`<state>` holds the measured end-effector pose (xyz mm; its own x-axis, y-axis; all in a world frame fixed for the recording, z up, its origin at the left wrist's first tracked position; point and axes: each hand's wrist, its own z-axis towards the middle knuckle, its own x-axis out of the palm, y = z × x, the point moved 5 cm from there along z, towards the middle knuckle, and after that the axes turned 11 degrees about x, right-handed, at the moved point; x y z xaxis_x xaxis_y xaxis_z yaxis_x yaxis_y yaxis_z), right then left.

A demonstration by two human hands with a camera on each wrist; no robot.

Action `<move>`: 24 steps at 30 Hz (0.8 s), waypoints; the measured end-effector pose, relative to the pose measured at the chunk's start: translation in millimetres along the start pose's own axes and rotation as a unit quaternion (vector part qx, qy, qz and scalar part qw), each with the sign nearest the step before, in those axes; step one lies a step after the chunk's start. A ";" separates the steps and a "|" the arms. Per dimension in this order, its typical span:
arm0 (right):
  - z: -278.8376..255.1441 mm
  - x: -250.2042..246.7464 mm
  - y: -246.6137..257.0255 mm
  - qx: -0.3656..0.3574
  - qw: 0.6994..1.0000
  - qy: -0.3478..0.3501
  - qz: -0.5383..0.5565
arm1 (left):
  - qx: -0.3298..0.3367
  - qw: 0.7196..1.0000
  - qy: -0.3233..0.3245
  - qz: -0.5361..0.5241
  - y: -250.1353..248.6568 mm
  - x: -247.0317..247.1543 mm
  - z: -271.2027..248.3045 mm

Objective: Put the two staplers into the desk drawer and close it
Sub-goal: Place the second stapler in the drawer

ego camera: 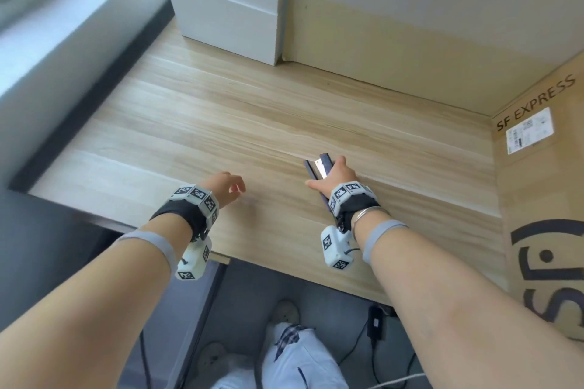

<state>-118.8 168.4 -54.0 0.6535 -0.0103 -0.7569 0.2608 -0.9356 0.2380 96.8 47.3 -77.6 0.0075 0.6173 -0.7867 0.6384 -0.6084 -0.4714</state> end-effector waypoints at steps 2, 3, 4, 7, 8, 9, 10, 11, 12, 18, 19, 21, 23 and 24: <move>-25.5 21.7 23.4 -0.043 0.999 0.021 -0.019 | -0.008 1.000 -0.014 -0.004 14.8 -3.9 -21.0; -39.4 34.0 35.7 -0.065 0.997 0.034 -0.031 | -0.015 1.000 -0.022 -0.004 24.6 -5.1 -33.0; -53.5 47.0 47.6 -0.087 0.994 0.047 -0.043 | -0.024 0.999 -0.032 -0.005 36.0 -5.3 -45.3; -96.4 87.3 81.2 -0.141 0.985 0.080 -0.054 | -0.058 0.996 -0.063 -0.013 71.7 -4.4 -83.4; -109.9 101.1 90.8 -0.154 0.983 0.088 -0.050 | -0.072 0.995 -0.069 -0.020 83.9 -3.2 -95.4; -123.1 115.7 99.4 -0.166 0.980 0.096 -0.044 | -0.087 0.993 -0.072 -0.028 96.6 -1.9 -107.1; -135.3 130.4 107.5 -0.179 0.978 0.104 -0.039 | -0.105 0.991 -0.072 -0.036 108.9 -0.2 -119.0; -146.8 145.2 114.8 -0.193 0.974 0.113 -0.033 | -0.122 0.989 -0.067 -0.041 121.1 1.8 -131.2; -158.1 159.9 121.4 -0.208 0.970 0.123 -0.030 | -0.135 0.988 -0.062 -0.044 133.3 4.8 -143.4; -208.1 248.1 143.5 -0.262 0.943 0.188 -0.086 | -0.174 0.982 -0.058 -0.043 193.5 36.9 -201.9; -210.6 264.1 142.3 -0.260 0.940 0.199 -0.095 | -0.180 0.981 -0.052 -0.046 201.9 45.4 -208.2; -209.1 295.4 135.4 -0.240 0.940 0.215 -0.111 | -0.189 0.980 -0.041 -0.053 218.2 63.6 -219.3; -202.1 324.0 123.1 -0.200 0.943 0.233 -0.128 | -0.198 0.977 -0.036 -0.065 235.3 83.8 -228.0; -197.4 336.7 115.9 -0.171 0.947 0.242 -0.128 | -0.202 0.976 -0.033 -0.074 243.4 94.2 -231.5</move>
<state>271.8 126.2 -161.1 0.7646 0.4418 -0.4692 0.6157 -0.7161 0.3290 431.0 72.8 -174.2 -0.1479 0.6421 -0.7523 0.8799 -0.2618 -0.3964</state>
